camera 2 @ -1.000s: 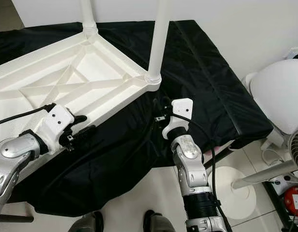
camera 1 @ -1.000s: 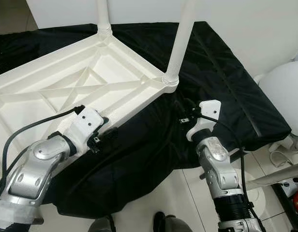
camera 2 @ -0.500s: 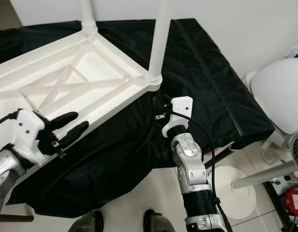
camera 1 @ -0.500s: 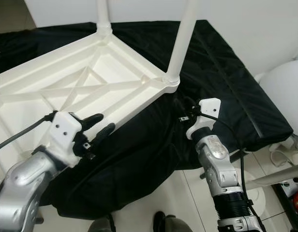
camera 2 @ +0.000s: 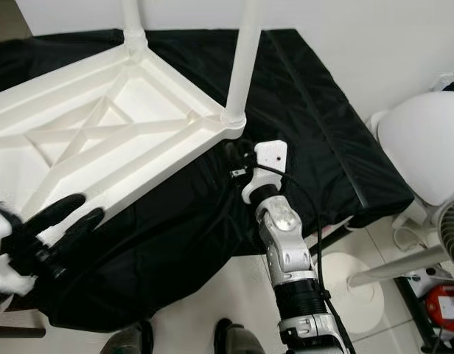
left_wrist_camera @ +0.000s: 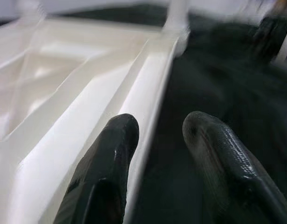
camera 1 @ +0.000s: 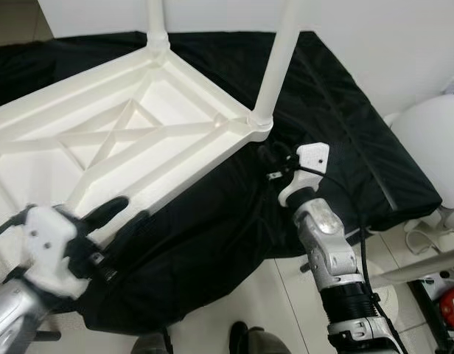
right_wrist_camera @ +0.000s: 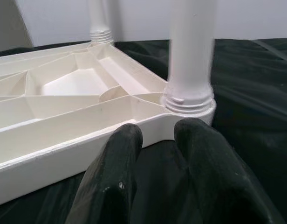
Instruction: Building children table
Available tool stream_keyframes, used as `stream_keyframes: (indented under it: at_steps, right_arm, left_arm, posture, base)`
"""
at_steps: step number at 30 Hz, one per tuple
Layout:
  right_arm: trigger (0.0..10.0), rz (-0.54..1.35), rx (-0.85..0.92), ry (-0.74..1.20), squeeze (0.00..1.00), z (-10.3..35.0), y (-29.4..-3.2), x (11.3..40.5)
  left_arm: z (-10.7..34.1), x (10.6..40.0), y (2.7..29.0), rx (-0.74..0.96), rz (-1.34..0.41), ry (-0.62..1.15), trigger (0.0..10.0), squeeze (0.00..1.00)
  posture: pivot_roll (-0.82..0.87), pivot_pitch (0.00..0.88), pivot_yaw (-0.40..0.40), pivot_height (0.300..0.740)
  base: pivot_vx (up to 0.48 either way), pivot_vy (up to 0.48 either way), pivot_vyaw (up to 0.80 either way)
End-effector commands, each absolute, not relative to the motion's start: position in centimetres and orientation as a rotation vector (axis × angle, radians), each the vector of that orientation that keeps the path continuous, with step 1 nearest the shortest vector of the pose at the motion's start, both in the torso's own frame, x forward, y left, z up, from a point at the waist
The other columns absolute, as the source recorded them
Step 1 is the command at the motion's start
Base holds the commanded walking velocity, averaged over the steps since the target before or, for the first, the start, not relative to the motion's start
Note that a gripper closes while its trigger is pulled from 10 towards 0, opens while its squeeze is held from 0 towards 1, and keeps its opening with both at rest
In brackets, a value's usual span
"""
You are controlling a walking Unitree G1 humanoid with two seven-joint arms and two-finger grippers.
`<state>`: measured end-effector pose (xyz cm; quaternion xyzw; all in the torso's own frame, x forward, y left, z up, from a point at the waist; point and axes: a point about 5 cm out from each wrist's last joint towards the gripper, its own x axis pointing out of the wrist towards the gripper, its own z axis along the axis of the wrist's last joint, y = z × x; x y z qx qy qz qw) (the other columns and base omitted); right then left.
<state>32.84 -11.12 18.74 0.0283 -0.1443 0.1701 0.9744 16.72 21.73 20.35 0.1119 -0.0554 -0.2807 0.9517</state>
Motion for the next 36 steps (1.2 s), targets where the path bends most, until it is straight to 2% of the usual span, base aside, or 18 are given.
stream_keyframes:
  at_steps: [1,7,8,14,22,30,33,36]
  right_arm:
    - [10.0,0.344,0.042,-0.285,0.00,18.4,-11.4,32.9]
    - [10.0,0.349,0.037,-0.284,0.00,18.3,-11.3,33.5]
    - [10.0,0.350,0.035,-0.286,0.00,18.4,-11.4,33.7]
    - [10.0,0.355,0.025,-0.287,0.00,18.3,-11.5,34.1]
    - [10.0,0.366,0.022,-0.288,0.00,18.3,-11.3,34.4]
    - [10.0,0.375,0.021,-0.291,0.00,18.3,-11.1,34.9]
    - [10.0,0.397,0.030,-0.295,0.00,18.4,-10.5,35.3]
    - [10.0,0.401,0.032,-0.296,0.00,18.5,-10.3,35.4]
  left_arm:
    - [20.7,15.4,21.5,0.275,-0.743,-0.089,10.0,0.00]
    - [20.9,13.7,24.0,0.349,-0.766,0.000,10.0,0.00]
    - [20.8,12.8,24.7,0.373,-0.802,0.057,10.0,0.00]
    - [20.6,11.6,26.2,0.428,-0.792,0.158,10.0,0.00]
    - [21.5,10.7,27.7,0.469,-0.772,0.199,10.0,0.00]
    - [22.1,9.9,27.1,0.543,-0.821,0.204,10.0,0.00]
    - [23.9,10.1,25.0,0.575,-0.843,0.074,10.0,0.00]
    - [24.2,10.1,24.8,0.580,-0.844,0.060,10.0,0.00]
  posture:
    - [0.25,0.203,-0.084,0.740]
    - [0.26,0.200,-0.090,0.740]
    - [0.26,0.200,-0.090,0.740]
    - [0.27,0.197,-0.095,0.740]
    - [0.30,0.202,-0.098,0.740]
    - [0.31,0.206,-0.106,0.740]
    - [0.33,0.210,-0.119,0.740]
    - [0.33,0.210,-0.119,0.740]
  base:
    - [0.000,0.000,0.00]
    - [0.000,0.000,0.00]
    - [0.000,0.000,0.00]
    - [0.000,0.000,0.00]
    - [0.000,0.000,0.00]
    - [0.000,0.000,0.00]
    - [0.000,0.000,0.00]
    - [0.000,0.000,0.00]
